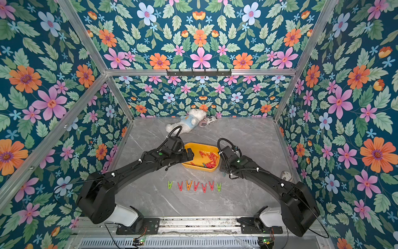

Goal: Take the clothespins out of the storage box
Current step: Pick up the clothespin from the storage box, then place the clothespin at the center of the board.

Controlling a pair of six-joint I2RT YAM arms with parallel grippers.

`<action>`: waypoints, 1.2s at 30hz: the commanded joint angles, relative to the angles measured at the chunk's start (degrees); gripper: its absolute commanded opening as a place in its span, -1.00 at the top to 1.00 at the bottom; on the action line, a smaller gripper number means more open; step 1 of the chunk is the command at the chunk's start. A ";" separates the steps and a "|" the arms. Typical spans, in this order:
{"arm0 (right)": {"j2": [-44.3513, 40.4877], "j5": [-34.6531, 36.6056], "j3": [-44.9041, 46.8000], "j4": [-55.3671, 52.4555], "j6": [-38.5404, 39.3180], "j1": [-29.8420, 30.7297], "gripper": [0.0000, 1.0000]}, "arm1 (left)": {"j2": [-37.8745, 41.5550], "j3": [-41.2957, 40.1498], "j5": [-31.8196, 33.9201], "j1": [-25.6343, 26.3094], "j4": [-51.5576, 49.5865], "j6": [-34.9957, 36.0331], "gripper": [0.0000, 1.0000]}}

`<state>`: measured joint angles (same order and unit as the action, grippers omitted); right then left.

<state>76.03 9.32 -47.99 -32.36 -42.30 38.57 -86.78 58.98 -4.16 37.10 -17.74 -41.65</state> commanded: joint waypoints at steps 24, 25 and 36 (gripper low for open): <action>4.60 -6.36 8.89 3.89 -2.80 0.70 0.83 | 0.43 -0.45 0.38 0.08 0.68 0.01 -0.99; 4.78 -6.33 8.88 3.89 -2.82 0.73 0.82 | 0.39 -0.43 0.34 0.08 0.77 -0.01 -0.99; 2.51 -4.04 6.10 2.91 -2.48 0.78 0.43 | -0.91 0.52 -0.97 0.08 1.34 0.43 -0.99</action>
<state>79.88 3.27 -41.01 -28.86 -43.99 39.27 -87.26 58.89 -4.62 37.17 -17.21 -41.67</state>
